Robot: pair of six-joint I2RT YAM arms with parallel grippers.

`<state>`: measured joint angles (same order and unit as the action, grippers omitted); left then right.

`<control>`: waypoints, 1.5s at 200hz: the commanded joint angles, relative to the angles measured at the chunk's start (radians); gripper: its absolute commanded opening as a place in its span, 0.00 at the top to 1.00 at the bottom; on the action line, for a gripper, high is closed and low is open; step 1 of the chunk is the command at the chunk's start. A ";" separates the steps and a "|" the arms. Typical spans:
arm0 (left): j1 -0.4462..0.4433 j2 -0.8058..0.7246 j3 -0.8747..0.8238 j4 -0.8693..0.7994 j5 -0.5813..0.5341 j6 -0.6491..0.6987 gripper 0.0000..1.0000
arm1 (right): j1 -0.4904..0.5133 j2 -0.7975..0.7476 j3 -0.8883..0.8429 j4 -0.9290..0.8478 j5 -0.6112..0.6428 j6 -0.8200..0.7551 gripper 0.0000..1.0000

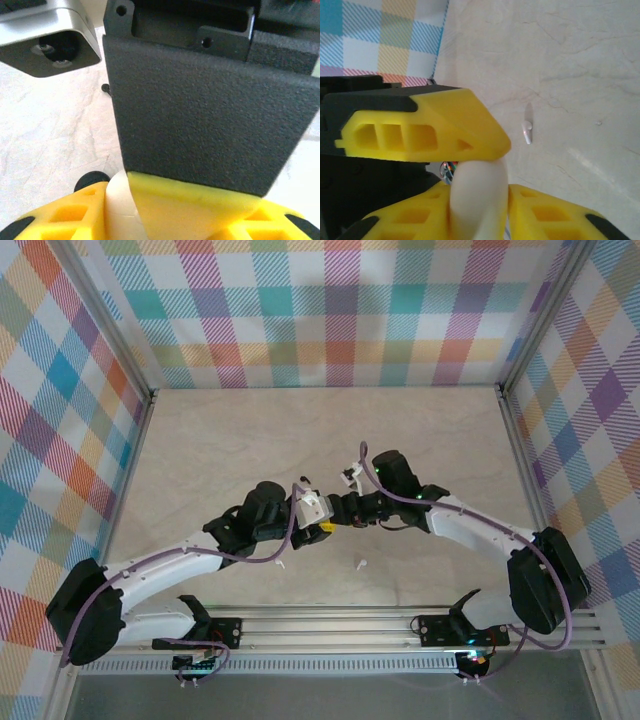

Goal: Insert the wireless bluetooth earbuds into the charging case

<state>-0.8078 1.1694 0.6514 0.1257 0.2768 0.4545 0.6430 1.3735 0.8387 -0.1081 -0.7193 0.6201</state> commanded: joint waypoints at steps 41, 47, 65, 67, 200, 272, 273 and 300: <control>0.019 -0.120 -0.072 0.104 -0.144 -0.075 0.24 | 0.007 0.003 0.185 -0.279 -0.014 -0.365 0.86; 0.025 -0.131 -0.073 0.101 -0.154 -0.090 0.16 | 0.007 -0.003 0.209 -0.322 0.000 -0.421 0.87; 0.049 -0.167 -0.065 0.069 -0.142 -0.128 0.00 | 0.006 -0.019 0.270 -0.430 0.053 -0.581 0.87; 0.052 -0.173 -0.064 0.065 -0.138 -0.133 0.00 | 0.006 -0.021 0.275 -0.439 0.059 -0.596 0.87; 0.237 -0.212 -0.076 0.109 0.495 -0.235 0.25 | 0.064 0.061 0.530 -0.794 0.106 -1.274 0.83; 0.219 -0.211 -0.086 0.063 0.514 -0.122 0.39 | 0.110 0.118 0.591 -0.855 0.106 -1.336 0.84; 0.219 -0.211 -0.087 0.063 0.514 -0.122 0.39 | 0.111 0.117 0.592 -0.855 0.107 -1.337 0.84; 0.219 -0.198 -0.082 0.051 0.550 -0.120 0.41 | 0.120 0.114 0.591 -0.855 0.123 -1.356 0.85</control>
<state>-0.5823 0.9752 0.5762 0.1856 0.7692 0.3046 0.7502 1.4971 1.3972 -0.9443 -0.5861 -0.6792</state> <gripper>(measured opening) 0.603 0.206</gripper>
